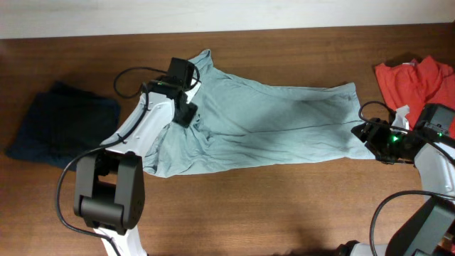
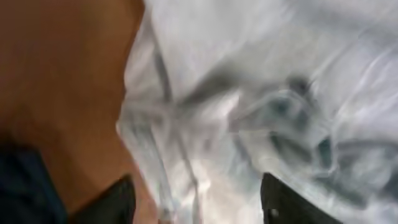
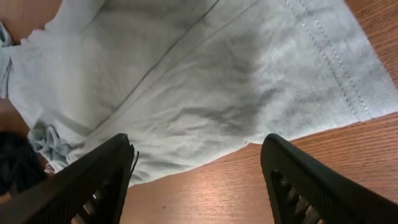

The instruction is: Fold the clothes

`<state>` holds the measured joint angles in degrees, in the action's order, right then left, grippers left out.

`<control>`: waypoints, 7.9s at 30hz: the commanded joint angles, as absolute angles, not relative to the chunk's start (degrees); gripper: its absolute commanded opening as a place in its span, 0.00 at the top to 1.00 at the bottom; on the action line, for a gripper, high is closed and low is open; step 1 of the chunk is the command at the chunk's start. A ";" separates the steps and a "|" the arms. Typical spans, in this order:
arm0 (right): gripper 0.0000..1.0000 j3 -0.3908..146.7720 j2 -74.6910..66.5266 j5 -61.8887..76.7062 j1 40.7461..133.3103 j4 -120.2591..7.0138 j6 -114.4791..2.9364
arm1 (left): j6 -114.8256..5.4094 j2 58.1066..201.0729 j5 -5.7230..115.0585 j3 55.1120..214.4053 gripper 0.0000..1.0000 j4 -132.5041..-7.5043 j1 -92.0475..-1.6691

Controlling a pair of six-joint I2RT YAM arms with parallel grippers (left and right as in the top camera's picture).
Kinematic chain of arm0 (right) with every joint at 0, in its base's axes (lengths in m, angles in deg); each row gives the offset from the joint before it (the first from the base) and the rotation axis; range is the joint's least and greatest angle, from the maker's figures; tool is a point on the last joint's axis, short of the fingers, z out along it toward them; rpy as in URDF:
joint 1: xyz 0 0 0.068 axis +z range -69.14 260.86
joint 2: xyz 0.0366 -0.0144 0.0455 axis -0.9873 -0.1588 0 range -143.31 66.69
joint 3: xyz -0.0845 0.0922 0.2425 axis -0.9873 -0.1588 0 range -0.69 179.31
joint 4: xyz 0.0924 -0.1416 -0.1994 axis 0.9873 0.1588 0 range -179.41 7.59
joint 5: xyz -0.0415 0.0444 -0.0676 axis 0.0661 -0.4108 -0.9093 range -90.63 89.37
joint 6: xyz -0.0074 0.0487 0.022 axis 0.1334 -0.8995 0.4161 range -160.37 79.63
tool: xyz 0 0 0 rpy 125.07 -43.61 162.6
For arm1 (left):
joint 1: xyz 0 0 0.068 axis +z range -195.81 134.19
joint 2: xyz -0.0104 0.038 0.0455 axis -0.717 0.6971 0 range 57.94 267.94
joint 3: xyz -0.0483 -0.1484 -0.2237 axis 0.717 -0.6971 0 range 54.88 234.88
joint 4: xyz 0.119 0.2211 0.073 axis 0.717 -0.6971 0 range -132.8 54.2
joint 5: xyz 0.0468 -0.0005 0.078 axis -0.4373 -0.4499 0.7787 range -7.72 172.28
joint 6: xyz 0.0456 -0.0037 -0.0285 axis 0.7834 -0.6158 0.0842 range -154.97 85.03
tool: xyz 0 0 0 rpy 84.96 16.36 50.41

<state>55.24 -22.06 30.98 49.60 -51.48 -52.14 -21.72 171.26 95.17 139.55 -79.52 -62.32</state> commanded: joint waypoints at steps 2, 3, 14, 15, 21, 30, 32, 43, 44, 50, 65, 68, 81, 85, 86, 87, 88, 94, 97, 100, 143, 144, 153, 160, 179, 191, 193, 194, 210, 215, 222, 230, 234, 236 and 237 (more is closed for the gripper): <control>0.32 55.91 -21.03 31.72 50.14 -50.58 -51.27 | -27.88 171.46 97.35 140.46 0.33 -86.32 -60.92; 0.32 55.91 -21.03 31.72 50.14 -50.38 -51.12 | -28.62 171.46 96.24 140.46 0.34 -87.61 -60.68; 0.32 55.91 -21.03 31.72 50.14 -48.83 -49.59 | -20.62 171.39 83.10 140.94 0.37 -86.32 -60.03; 0.32 55.89 -21.03 31.72 50.14 -48.83 -49.59 | -19.94 171.39 81.86 141.18 0.39 -85.71 -60.16; 0.31 55.89 -21.05 31.70 50.14 -48.96 -49.56 | -12.34 171.39 81.79 142.93 0.44 -82.76 -62.72; 0.31 55.89 -21.05 31.70 50.14 -49.05 -49.59 | -6.35 172.75 84.79 143.39 0.44 -76.14 -68.68; 0.31 55.89 -21.05 31.72 50.14 -48.83 -49.59 | -6.33 173.88 86.60 143.39 0.45 -75.63 -68.92; 0.31 55.89 -21.05 31.70 50.14 -47.87 -49.56 | -2.50 179.78 87.65 143.39 0.52 -73.77 -68.90; 0.32 55.89 -21.05 31.70 50.14 -47.78 -49.56 | -2.50 179.96 88.66 143.39 0.51 -73.45 -68.90; 0.31 55.89 -21.05 31.70 50.14 -47.76 -49.56 | -2.48 180.09 91.37 143.37 0.51 -72.86 -68.68; 0.32 55.89 -21.05 31.70 50.14 -47.76 -49.59 | -2.55 180.83 90.58 143.26 0.68 -75.20 -66.65; 0.32 55.89 -21.05 31.70 50.14 -47.74 -49.59 | -2.57 180.83 88.92 143.26 0.75 -75.26 -66.65; 0.32 55.89 -21.05 31.70 50.14 -47.74 -49.56 | -4.71 179.74 87.56 153.27 1.00 -82.41 -67.17; 0.32 55.89 -21.05 31.68 50.14 -47.76 -49.59 | -4.71 179.74 86.93 156.48 1.00 -85.60 -67.17; 0.32 55.89 -21.05 31.66 50.14 -47.78 -49.59 | -4.69 179.74 86.56 156.51 1.00 -85.93 -67.17; 0.32 55.89 -21.05 31.51 50.14 -47.78 -49.59 | -4.69 179.76 86.01 156.44 1.00 -86.30 -67.17; 0.32 55.89 -21.05 31.33 50.14 -47.78 -49.59 | -4.69 179.76 85.05 156.29 1.00 -86.58 -67.17; 0.32 55.89 -21.05 30.00 50.14 -47.74 -49.59 | -4.69 179.87 83.10 156.07 0.91 -86.93 -67.17; 0.32 55.89 -21.05 30.00 50.14 -47.48 -49.59 | -4.71 179.87 84.04 156.07 0.66 -87.15 -67.00; 0.32 55.89 -21.05 30.00 50.14 -47.32 -49.59 | -5.26 179.87 86.82 156.07 0.57 -87.11 -66.96; 0.31 55.89 -21.27 24.14 50.17 -41.49 -48.73 | -31.53 179.85 69.60 135.85 0.67 -103.83 -45.65; 0.31 55.89 -21.32 24.14 50.17 -41.64 -48.73 | -31.55 179.85 69.60 135.04 0.68 -103.30 -45.65; 0.51 55.89 -23.50 25.89 50.49 -48.04 -48.03 | -32.42 179.83 70.08 134.21 0.99 -102.30 -44.03; 0.30 55.91 -28.64 21.54 51.32 -51.48 -48.06 | -32.40 179.83 70.06 134.19 0.99 -102.69 -41.54; 0.93 55.89 -40.48 16.29 51.28 -57.84 -49.89 | -32.40 179.83 70.08 134.21 0.99 -101.18 -41.01; 0.96 58.97 -40.44 -3.14 51.22 -51.23 -55.64 | -32.42 179.74 70.71 134.32 0.99 -103.35 -37.67; 0.96 60.48 -39.63 -4.45 51.24 -49.25 -55.90 | -32.42 179.59 70.69 134.56 0.99 -103.98 -36.55; 0.96 61.18 -39.33 -4.65 51.24 -48.50 -55.92 | -32.42 179.41 70.69 134.67 0.99 -104.13 -36.09; 0.93 77.66 -34.08 9.69 51.30 -33.60 -52.06 | -32.38 169.71 70.38 144.64 0.89 -113.62 -35.57; 0.91 83.04 -31.52 16.69 53.40 -29.71 -49.96 | -32.29 166.34 65.75 149.99 0.79 -112.68 -36.25; 0.87 84.35 -31.17 16.71 59.13 -28.57 -49.59 | -31.68 166.01 59.76 155.59 0.70 -110.06 -38.72; 0.77 84.17 -31.26 16.71 59.11 -29.62 -49.63 | -24.25 166.63 59.74 155.50 0.66 -106.49 -41.12; 0.76 83.91 -32.16 16.73 59.13 -28.53 -49.63 | -20.05 167.17 60.13 155.48 0.60 -101.86 -45.45; 0.76 83.87 -33.08 16.75 59.15 -27.78 -49.63 | -19.62 167.54 62.30 155.48 0.59 -99.92 -48.12; 0.76 83.87 -33.51 16.77 59.15 -27.13 -49.63 | -18.61 167.78 63.24 155.48 0.59 -99.57 -49.32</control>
<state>83.65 -32.00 16.03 59.11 -28.24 -50.24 -23.51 167.22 61.51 155.02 -100.77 -45.30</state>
